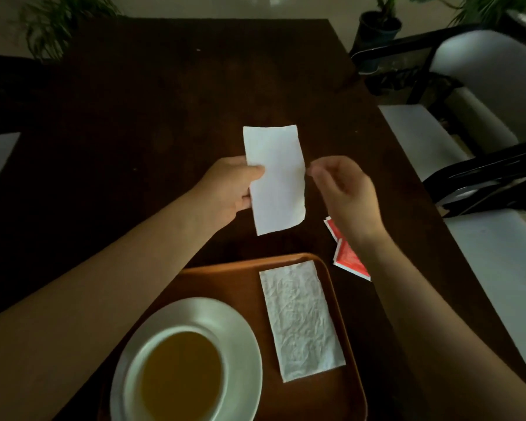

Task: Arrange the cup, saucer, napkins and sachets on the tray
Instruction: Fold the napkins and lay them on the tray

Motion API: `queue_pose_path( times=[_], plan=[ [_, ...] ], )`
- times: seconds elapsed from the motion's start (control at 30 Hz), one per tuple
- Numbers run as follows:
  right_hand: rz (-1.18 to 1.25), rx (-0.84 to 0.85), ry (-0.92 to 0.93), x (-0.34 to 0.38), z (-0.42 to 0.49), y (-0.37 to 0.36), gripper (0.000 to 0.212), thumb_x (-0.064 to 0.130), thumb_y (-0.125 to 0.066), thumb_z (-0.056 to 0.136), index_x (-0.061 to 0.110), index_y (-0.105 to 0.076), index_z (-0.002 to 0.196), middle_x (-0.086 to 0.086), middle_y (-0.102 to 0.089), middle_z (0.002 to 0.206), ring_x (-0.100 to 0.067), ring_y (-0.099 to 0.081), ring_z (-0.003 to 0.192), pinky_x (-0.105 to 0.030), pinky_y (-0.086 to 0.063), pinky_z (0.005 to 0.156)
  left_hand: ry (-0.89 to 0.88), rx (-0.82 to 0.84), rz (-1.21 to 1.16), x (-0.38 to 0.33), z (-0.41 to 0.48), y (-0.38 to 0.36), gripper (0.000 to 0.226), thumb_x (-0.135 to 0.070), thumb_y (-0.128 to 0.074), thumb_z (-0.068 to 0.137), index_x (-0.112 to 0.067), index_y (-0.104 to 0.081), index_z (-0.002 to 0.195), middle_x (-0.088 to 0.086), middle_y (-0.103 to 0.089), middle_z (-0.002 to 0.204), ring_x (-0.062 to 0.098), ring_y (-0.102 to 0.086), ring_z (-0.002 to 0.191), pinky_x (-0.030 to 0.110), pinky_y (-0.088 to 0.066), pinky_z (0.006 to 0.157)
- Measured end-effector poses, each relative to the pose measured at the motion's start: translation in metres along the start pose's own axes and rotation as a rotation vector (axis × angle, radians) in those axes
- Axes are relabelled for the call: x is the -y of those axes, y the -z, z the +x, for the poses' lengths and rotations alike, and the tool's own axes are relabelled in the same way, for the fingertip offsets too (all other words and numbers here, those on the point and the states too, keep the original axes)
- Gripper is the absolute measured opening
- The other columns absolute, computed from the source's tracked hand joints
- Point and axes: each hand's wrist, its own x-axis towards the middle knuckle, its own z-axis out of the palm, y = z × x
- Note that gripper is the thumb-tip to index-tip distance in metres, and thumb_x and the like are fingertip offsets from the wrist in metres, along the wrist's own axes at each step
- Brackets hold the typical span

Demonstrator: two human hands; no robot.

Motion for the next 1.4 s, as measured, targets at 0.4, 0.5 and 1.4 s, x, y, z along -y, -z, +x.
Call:
queue_pose_path(
  times=[0.4,0.5,1.4],
  plan=[
    [0.28,0.409,-0.325,-0.008,-0.021,0.05,0.008,0.018,-0.061,0.086,0.013,-0.066,0.088,0.001,-0.072,0.086,-0.008,-0.071,0.072,-0.018,-0.055,0.057,0.077,-0.101,-0.078,0.059,-0.111,-0.048,0.028,-0.015,-0.059,0.085,-0.022,-0.057,0.112,0.0,-0.067,0.103,0.016,-0.066,0.09,0.031,-0.056,0.072],
    [0.134,0.474,-0.335,-0.024,-0.039,0.049,0.005,0.015,-0.063,0.084,0.018,-0.063,0.081,0.001,-0.069,0.084,-0.007,-0.069,0.067,-0.019,-0.057,0.056,0.022,-0.305,0.045,0.103,-0.145,-0.064,0.034,-0.019,-0.061,0.084,-0.03,-0.052,0.114,-0.008,-0.063,0.098,0.009,-0.062,0.088,0.02,-0.052,0.062],
    [-0.422,0.259,0.084,-0.068,-0.074,0.006,0.015,0.017,-0.066,0.081,0.011,-0.065,0.095,-0.007,-0.069,0.093,-0.019,-0.061,0.083,-0.036,-0.053,0.079,-0.167,-0.385,1.012,0.153,-0.178,-0.071,0.05,-0.024,-0.057,0.087,-0.019,-0.04,0.133,0.001,-0.058,0.122,0.013,-0.063,0.095,0.019,-0.051,0.08]
  ],
)
